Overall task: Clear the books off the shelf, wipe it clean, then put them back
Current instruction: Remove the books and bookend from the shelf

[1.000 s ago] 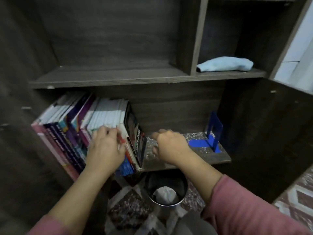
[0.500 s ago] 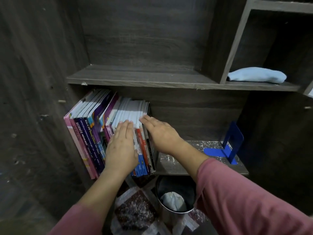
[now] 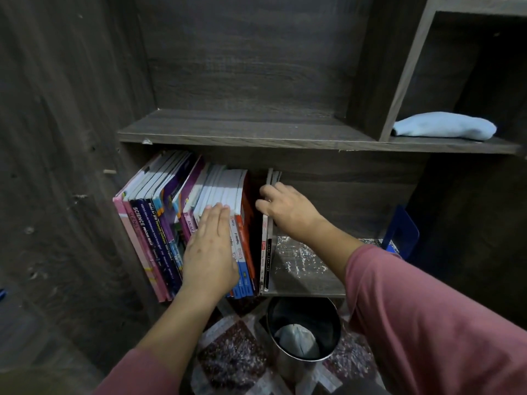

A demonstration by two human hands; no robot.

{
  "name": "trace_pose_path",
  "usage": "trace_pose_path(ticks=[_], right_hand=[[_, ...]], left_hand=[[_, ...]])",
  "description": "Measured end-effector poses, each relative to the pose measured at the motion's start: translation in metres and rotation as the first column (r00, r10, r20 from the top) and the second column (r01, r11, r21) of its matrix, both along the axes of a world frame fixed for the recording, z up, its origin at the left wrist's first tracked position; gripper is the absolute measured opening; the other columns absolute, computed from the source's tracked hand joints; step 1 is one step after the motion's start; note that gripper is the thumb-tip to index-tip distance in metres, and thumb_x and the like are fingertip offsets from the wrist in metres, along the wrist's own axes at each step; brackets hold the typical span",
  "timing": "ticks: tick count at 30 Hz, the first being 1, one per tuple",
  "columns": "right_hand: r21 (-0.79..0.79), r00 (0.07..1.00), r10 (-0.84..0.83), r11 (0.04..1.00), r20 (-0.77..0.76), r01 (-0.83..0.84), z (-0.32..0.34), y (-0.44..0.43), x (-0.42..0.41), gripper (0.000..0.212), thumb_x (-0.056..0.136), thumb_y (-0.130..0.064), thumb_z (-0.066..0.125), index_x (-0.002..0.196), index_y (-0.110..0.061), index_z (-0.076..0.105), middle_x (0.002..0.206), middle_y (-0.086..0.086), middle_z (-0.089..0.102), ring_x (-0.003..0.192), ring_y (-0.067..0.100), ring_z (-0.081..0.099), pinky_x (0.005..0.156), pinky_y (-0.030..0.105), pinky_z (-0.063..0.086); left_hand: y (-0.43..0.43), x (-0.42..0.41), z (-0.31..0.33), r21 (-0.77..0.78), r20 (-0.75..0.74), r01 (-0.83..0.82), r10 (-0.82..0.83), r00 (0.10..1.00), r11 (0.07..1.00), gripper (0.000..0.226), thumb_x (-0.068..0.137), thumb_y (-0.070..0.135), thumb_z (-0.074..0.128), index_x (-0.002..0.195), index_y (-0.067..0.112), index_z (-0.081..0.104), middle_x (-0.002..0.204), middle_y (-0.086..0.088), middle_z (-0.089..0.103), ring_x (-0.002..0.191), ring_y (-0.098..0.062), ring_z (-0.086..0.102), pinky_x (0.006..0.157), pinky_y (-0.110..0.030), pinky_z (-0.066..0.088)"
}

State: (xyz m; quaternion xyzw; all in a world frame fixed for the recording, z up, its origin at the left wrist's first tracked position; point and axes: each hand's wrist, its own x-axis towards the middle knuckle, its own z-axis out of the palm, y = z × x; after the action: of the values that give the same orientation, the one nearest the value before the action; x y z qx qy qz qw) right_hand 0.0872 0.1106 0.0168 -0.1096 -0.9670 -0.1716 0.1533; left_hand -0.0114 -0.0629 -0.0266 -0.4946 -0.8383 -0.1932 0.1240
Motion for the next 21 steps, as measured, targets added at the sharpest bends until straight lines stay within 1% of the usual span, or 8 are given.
trace_pose_path(ticks=[4,6,8,10,12,16,18,21], right_hand=[[0.120,0.988,-0.062,0.992,0.141,0.045,0.015,0.018,0.009,0.032,0.097,-0.009,0.045,0.125,-0.016,0.058,0.131,0.009,0.059,0.138,0.028,0.039,0.115,0.048,0.024],[0.127,0.995,-0.077,0.990,0.071,0.067,0.023,0.026,0.025,0.028,0.094,-0.005,0.045,0.114,-0.012,0.062,0.120,0.012,0.065,0.132,0.028,0.048,0.112,0.049,0.030],[0.109,0.997,-0.061,0.992,-0.048,0.066,0.032,0.027,0.047,0.021,0.083,-0.004,0.052,0.097,-0.010,0.066,0.102,0.014,0.071,0.113,0.030,0.063,0.103,0.049,0.044],[0.045,0.983,-0.080,0.995,-0.163,0.088,0.039,0.024,0.073,0.018,0.079,-0.007,0.055,0.091,-0.011,0.067,0.096,0.013,0.071,0.101,0.029,0.068,0.092,0.045,0.053],[-0.056,0.948,-0.126,0.992,-0.292,0.114,0.046,0.016,0.106,0.014,0.079,-0.010,0.063,0.093,-0.013,0.067,0.100,0.011,0.070,0.100,0.029,0.068,0.073,0.042,0.058],[-0.288,0.851,-0.324,0.933,-0.414,0.215,0.055,-0.009,0.182,0.023,0.073,-0.019,0.078,0.092,-0.019,0.066,0.094,0.000,0.071,0.086,0.026,0.068,0.067,0.042,0.054],[-0.410,0.790,-0.497,0.844,-0.360,0.345,0.056,-0.024,0.214,0.022,0.073,-0.029,0.080,0.088,-0.025,0.064,0.090,-0.004,0.072,0.084,0.023,0.067,0.070,0.041,0.053],[-0.503,0.691,-0.673,0.707,-0.265,0.497,0.056,-0.050,0.260,0.022,0.073,-0.034,0.079,0.088,-0.027,0.064,0.083,-0.006,0.070,0.080,0.021,0.065,0.069,0.039,0.053]], left_hand=[[0.003,0.007,0.010,-0.063,-0.011,-0.046,0.046,0.999,0.997,0.107,0.080,0.047,0.066,0.153,0.013,-0.005,0.162,-0.005,-0.003,0.149,-0.021,-0.008,0.120,-0.041,0.002],[0.006,0.015,0.012,-0.066,-0.049,-0.069,0.066,0.997,0.995,0.110,0.078,0.066,0.057,0.153,0.008,0.001,0.161,-0.011,0.002,0.148,-0.028,-0.007,0.118,-0.046,-0.002],[0.007,0.028,0.010,0.016,-0.105,-0.020,0.022,0.994,1.000,0.110,0.075,0.073,0.056,0.151,0.005,0.017,0.157,-0.016,0.019,0.148,-0.033,0.007,0.118,-0.046,0.006],[0.010,0.046,0.003,0.137,-0.122,0.093,-0.076,0.990,0.986,0.099,0.073,0.065,0.066,0.145,0.004,0.034,0.143,-0.013,0.043,0.136,-0.030,0.036,0.111,-0.043,0.032],[0.015,0.063,0.000,0.244,-0.090,0.124,-0.104,0.990,0.962,0.084,0.071,0.052,0.076,0.136,0.008,0.047,0.124,-0.007,0.058,0.115,-0.025,0.055,0.091,-0.039,0.049],[0.024,0.084,0.024,0.186,0.041,0.105,-0.114,0.993,0.977,0.041,0.074,0.037,0.077,0.111,0.026,0.063,0.097,0.002,0.066,0.090,-0.025,0.064,0.072,-0.035,0.051],[0.030,0.092,0.044,0.114,-0.014,0.159,-0.159,0.987,0.981,0.022,0.080,0.036,0.071,0.101,0.031,0.066,0.091,0.003,0.068,0.085,-0.027,0.066,0.069,-0.035,0.050],[0.040,0.122,0.065,-0.027,-0.151,0.283,-0.283,0.947,0.959,0.024,0.084,0.046,0.064,0.103,0.031,0.064,0.097,0.004,0.068,0.090,-0.027,0.065,0.072,-0.034,0.049]])
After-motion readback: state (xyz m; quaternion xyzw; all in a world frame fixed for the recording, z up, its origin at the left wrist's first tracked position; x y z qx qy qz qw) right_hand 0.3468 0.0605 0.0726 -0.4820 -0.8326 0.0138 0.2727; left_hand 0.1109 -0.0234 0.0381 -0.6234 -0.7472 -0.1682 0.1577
